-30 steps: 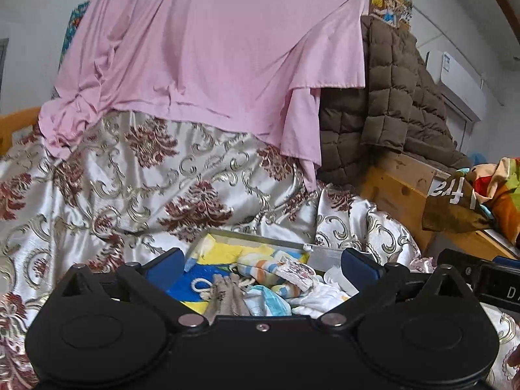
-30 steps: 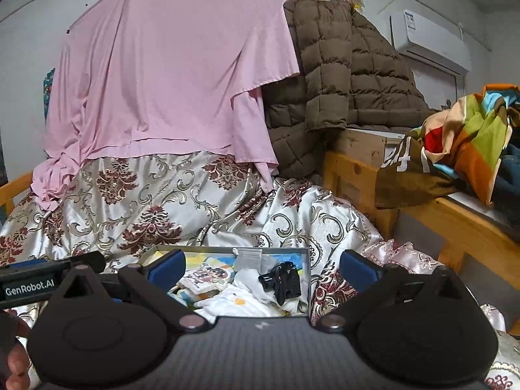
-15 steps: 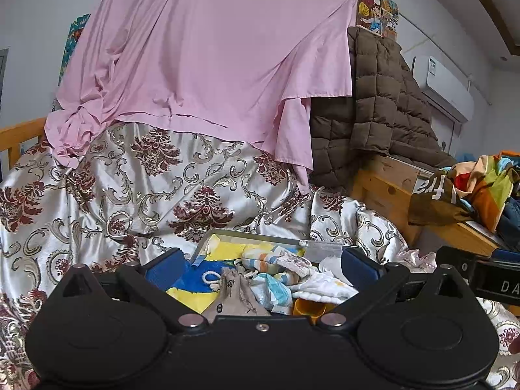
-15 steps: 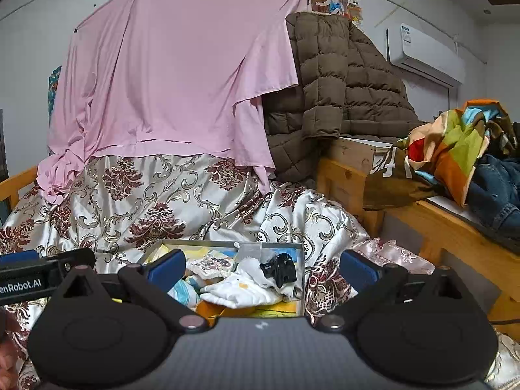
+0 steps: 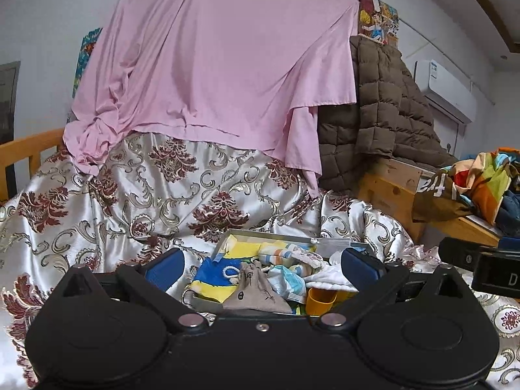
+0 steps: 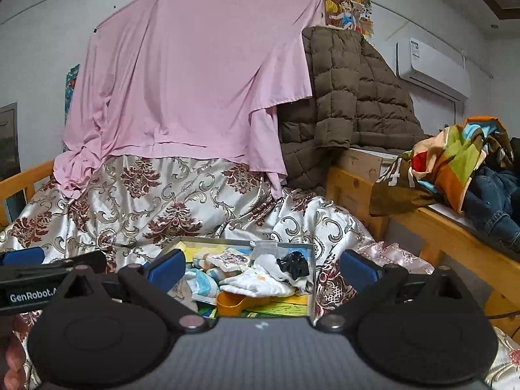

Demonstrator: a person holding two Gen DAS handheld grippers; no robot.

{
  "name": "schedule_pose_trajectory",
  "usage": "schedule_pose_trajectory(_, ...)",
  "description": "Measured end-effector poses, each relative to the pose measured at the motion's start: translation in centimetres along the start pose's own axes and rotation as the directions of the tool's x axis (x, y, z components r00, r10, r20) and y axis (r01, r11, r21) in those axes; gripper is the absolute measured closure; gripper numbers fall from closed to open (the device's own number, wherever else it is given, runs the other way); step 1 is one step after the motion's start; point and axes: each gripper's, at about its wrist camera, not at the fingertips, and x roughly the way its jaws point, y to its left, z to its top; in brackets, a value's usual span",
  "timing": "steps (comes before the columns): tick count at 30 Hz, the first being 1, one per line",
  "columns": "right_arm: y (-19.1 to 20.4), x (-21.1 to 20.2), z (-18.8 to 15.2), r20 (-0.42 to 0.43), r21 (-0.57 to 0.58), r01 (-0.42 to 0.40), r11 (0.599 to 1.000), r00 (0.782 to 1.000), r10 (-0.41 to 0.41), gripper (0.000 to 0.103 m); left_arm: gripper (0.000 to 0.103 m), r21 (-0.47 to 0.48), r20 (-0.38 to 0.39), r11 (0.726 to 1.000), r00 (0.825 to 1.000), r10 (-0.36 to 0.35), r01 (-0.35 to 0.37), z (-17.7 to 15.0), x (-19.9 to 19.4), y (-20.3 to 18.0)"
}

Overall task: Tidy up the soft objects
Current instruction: 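Lift both tools away from the tray and pull back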

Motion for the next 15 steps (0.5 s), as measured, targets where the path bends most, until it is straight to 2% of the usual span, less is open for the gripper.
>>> schedule_pose_trajectory(7, 0.4, -1.5, -1.0, 0.009, 0.025, 0.005, 1.0, 1.0, -0.006, 0.0, 0.001, 0.003, 0.03, 1.0, 1.0, -0.003, 0.003, -0.3, -2.2, 0.6)
schedule_pose_trajectory(15, 0.3, -3.0, -2.0, 0.02, 0.06, 0.01, 0.998, 1.0, -0.012, 0.0, 0.001, -0.005, 0.045, 1.0, 0.999, 0.028, -0.028, -1.2, -3.9, 1.7)
